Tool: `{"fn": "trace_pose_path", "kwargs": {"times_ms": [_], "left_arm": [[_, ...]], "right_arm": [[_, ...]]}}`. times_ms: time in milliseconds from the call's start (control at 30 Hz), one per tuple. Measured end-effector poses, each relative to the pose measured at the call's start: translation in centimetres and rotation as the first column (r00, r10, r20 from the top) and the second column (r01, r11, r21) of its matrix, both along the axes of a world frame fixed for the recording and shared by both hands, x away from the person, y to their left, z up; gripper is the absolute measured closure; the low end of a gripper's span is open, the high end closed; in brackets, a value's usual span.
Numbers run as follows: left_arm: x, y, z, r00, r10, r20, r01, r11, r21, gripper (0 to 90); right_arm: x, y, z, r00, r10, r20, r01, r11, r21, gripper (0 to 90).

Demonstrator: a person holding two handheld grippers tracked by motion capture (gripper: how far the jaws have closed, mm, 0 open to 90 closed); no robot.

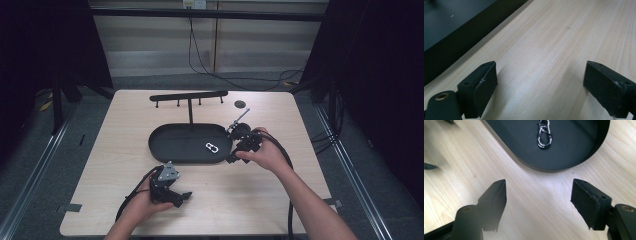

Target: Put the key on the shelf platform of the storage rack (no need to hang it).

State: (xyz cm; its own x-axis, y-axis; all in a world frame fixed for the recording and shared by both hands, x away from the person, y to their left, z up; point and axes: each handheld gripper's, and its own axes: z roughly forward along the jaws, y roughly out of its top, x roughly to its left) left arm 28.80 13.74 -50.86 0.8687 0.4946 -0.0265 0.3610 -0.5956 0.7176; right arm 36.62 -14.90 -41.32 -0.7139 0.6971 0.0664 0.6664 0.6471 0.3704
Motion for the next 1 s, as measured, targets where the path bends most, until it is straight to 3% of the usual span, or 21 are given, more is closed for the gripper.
{"fn": "trace_pose_path", "kwargs": {"times_ms": [1000], "left_arm": [[0.0, 0.0, 0.0, 1.0, -0.001, 0.002, 0.001, 1.0, 0.003, 11.6]], "right_arm": [[-2.2, -2.3, -0.6, 1.0, -0.001, -0.01, 0.001, 1.0, 0.003, 28.7]]}}
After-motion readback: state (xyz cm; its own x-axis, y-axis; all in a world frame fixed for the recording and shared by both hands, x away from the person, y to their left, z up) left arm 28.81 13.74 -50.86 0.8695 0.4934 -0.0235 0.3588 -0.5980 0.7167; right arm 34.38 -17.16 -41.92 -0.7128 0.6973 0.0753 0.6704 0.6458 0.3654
